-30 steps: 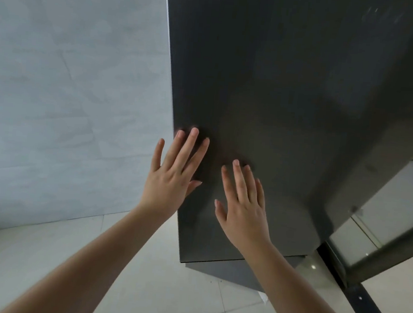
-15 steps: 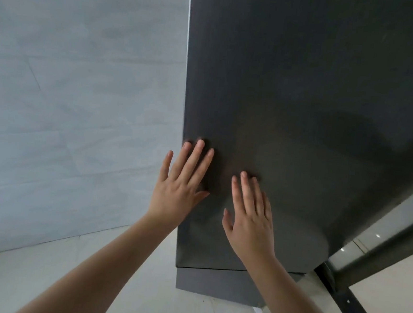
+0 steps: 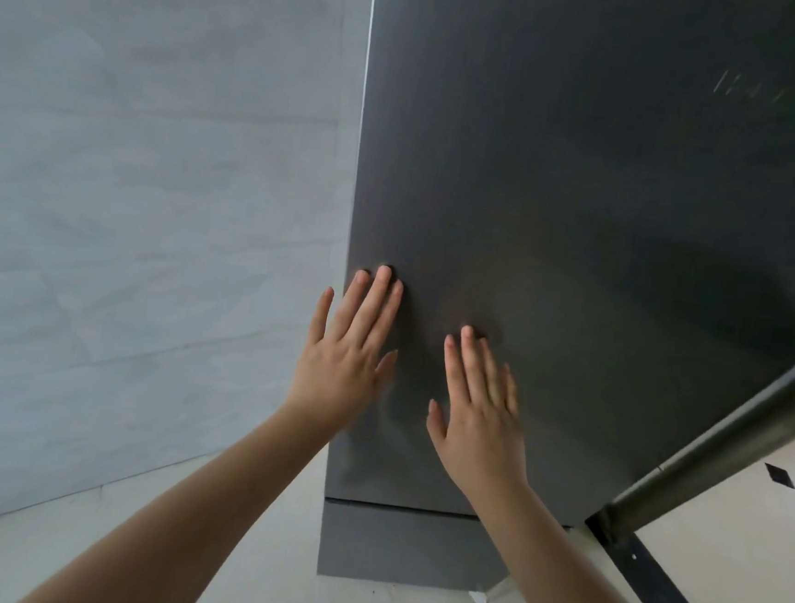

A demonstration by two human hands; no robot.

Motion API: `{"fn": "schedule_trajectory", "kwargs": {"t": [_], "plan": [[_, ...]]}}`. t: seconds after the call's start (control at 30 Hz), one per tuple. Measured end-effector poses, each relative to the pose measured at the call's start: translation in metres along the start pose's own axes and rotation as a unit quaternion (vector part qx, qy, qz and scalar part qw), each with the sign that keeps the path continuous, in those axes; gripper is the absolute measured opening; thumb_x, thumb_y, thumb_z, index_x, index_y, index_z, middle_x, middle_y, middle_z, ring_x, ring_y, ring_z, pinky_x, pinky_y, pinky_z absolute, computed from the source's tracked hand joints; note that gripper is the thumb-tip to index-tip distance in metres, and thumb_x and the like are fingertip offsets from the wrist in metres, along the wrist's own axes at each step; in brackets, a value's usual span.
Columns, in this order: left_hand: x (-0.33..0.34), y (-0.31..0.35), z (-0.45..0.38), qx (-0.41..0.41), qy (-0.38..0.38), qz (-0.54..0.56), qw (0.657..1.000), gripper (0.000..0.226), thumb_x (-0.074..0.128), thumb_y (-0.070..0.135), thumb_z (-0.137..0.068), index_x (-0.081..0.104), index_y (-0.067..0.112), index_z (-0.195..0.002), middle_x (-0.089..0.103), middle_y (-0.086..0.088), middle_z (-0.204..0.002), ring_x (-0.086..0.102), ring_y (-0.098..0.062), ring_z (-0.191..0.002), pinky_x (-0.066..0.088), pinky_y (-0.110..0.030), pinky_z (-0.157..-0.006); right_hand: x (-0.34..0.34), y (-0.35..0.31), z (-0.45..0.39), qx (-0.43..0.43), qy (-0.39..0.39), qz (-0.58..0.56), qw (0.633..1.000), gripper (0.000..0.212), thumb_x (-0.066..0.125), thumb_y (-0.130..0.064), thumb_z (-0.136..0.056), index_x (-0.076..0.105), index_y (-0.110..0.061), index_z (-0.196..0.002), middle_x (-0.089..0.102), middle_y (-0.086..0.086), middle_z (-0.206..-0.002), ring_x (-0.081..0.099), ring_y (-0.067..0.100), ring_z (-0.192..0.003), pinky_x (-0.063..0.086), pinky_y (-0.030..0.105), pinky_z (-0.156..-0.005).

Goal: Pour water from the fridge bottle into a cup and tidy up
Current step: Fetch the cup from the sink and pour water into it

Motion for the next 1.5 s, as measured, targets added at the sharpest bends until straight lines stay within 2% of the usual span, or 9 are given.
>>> {"fn": "schedule_trajectory", "kwargs": {"t": [0.37,0.57,0.7,0.8,0.87,1.0,1.13,1.3,1.5], "plan": [[-0.018,0.011,0.004,-0.039,-0.079,-0.031,0.996,0.088,0.058,0.038,-0.092,0.007,0.013,-0.159,-0.003,-0.008,-0.167,-0.001,-0.027,-0.153,0.018,-0.05,-0.122,-0.014,0.003,0.004,-0.032,-0.044,-0.04,0.998,0.076,0.054,-0.04,-0.092,0.018,-0.016,-0.155,0.003,0.007,-0.164,0.014,0.025,-0.15,0.024,0.046,-0.118],[-0.026,0.032,0.024,-0.08,-0.168,-0.043,0.982,0.083,0.042,0.048,-0.098,-0.005,0.016,-0.159,-0.019,-0.003,-0.165,-0.013,-0.025,-0.152,0.002,-0.049,-0.123,-0.032,0.027,0.028,-0.033,-0.032,-0.061,0.997,0.06,0.057,-0.034,-0.09,0.044,-0.015,-0.145,0.02,0.008,-0.161,0.024,0.027,-0.147,0.032,0.046,-0.112],[-0.026,0.042,0.049,-0.117,-0.263,-0.025,0.957,0.078,0.034,0.053,-0.1,-0.003,0.019,-0.159,-0.022,-0.002,-0.164,-0.019,-0.024,-0.151,-0.002,-0.048,-0.123,-0.037,0.044,0.046,-0.04,-0.089,-0.028,0.995,0.054,0.041,-0.046,-0.097,0.051,-0.015,-0.14,0.034,0.009,-0.156,0.027,0.029,-0.145,0.021,0.047,-0.117],[-0.036,0.053,0.066,-0.126,-0.286,-0.009,0.95,0.076,0.032,0.054,-0.101,-0.004,0.02,-0.158,-0.018,-0.001,-0.165,-0.016,-0.022,-0.152,0.0,-0.045,-0.124,-0.04,0.047,0.06,-0.041,-0.088,-0.041,0.994,0.063,0.025,-0.052,-0.094,0.058,-0.015,-0.134,0.047,0.01,-0.147,0.039,0.031,-0.139,0.028,0.048,-0.114],[-0.045,0.064,0.079,-0.128,-0.3,0.014,0.945,0.079,0.035,0.055,-0.1,-0.005,0.022,-0.158,-0.012,-0.001,-0.166,-0.01,-0.022,-0.153,0.008,-0.041,-0.123,-0.037,0.047,0.069,-0.052,-0.096,-0.055,0.992,0.063,0.029,-0.053,-0.092,0.06,-0.014,-0.131,0.051,0.011,-0.144,0.043,0.031,-0.136,0.031,0.049,-0.112],[-0.062,0.075,0.112,-0.157,-0.327,0.042,0.931,0.083,0.032,0.063,-0.096,-0.008,0.025,-0.158,0.003,0.0,-0.167,0.003,-0.021,-0.153,0.019,-0.04,-0.119,-0.037,0.039,0.084,-0.083,-0.125,-0.083,0.985,0.057,0.04,-0.049,-0.098,0.049,-0.014,-0.141,0.038,0.013,-0.153,0.034,0.032,-0.142,0.025,0.049,-0.116],[-0.087,0.072,0.134,-0.164,-0.302,0.0,0.939,0.094,-0.002,0.073,-0.08,0.005,0.022,-0.159,0.006,0.001,-0.167,-0.001,-0.019,-0.154,0.008,-0.039,-0.123,-0.045,0.019,0.094,-0.135,-0.172,-0.097,0.971,0.061,0.022,-0.051,-0.101,0.022,-0.021,-0.154,0.01,0.008,-0.163,0.008,0.026,-0.15,0.009,0.044,-0.122],[-0.124,0.052,0.165,-0.222,-0.303,-0.034,0.926,0.097,-0.013,0.071,-0.076,0.007,0.025,-0.159,-0.003,0.005,-0.167,-0.012,-0.016,-0.152,-0.002,-0.038,-0.123,-0.062,-0.021,0.098,-0.179,-0.169,-0.112,0.963,0.059,0.021,-0.051,-0.102,0.019,-0.023,-0.154,0.008,0.007,-0.164,0.008,0.026,-0.15,0.011,0.043,-0.122],[-0.186,0.02,0.209,-0.306,-0.271,-0.025,0.912,0.092,-0.007,0.077,-0.078,0.008,0.034,-0.158,0.0,0.009,-0.166,-0.011,-0.011,-0.152,-0.002,-0.036,-0.123,-0.085,-0.091,0.112,-0.24,-0.172,-0.163,0.942,0.06,0.018,-0.052,-0.101,0.009,-0.027,-0.155,0.001,0.001,-0.164,0.007,0.023,-0.15,0.01,0.042,-0.12]]}}
Point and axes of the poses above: each hand's wrist, its own z-axis away from the middle knuckle, its own x-axis out of the palm, y = z × x, the point moved 5 cm from there along -z, towards the middle knuckle
